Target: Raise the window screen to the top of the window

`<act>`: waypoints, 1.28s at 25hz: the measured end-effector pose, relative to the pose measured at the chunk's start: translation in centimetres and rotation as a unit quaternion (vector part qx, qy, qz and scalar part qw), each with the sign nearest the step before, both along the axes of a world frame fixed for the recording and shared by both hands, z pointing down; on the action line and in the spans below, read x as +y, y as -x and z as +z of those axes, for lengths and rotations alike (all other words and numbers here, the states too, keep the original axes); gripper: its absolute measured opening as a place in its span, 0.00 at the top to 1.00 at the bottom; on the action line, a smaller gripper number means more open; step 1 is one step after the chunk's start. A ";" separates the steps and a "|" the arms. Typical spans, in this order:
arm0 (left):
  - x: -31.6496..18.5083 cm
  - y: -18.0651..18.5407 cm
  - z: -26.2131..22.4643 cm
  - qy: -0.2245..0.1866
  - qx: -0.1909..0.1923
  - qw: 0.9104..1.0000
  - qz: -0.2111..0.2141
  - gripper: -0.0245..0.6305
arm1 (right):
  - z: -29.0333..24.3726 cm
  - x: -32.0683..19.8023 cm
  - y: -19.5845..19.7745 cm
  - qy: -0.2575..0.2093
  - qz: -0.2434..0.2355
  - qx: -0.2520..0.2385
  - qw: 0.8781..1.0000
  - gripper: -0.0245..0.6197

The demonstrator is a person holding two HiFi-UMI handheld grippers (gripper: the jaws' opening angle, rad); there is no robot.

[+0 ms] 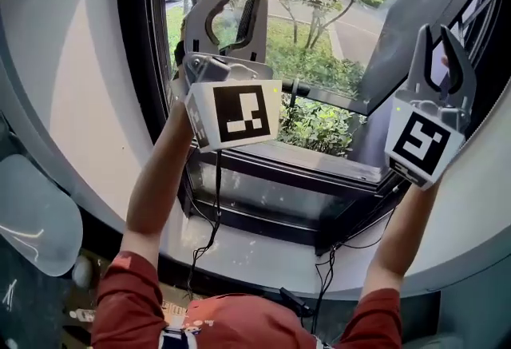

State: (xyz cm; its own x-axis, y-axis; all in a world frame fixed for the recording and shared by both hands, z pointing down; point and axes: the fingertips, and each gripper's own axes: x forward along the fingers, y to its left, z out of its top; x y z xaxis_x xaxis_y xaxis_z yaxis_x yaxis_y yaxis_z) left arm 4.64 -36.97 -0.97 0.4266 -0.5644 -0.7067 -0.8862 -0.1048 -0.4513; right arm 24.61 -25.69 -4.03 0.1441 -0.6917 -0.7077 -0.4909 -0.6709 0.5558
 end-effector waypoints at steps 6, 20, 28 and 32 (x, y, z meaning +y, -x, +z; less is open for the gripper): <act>-0.6 0.1 6.3 0.044 0.001 0.999 0.017 0.82 | 5.5 0.8 -0.1 0.011 -0.037 -0.026 0.999 0.83; 1.2 -0.6 18.8 0.151 0.011 0.986 0.076 0.82 | 18.6 2.9 0.4 0.036 -0.130 -0.125 0.983 0.83; 1.8 0.2 26.5 0.221 0.006 0.972 0.076 0.82 | 27.5 1.8 2.0 0.101 -0.165 -0.187 0.963 0.83; 2.2 1.2 31.1 0.264 0.003 0.961 0.077 0.82 | 32.1 1.0 2.4 0.138 -0.197 -0.251 0.937 0.83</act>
State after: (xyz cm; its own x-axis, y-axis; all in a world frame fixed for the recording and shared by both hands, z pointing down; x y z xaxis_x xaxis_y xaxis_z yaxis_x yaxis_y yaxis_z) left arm 3.48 -34.77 30.12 0.5313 -0.7755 -0.3412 -0.8439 -0.4490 -0.2936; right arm 22.18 -24.66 28.04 0.1060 -0.9079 -0.4055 -0.9171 -0.2469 0.3130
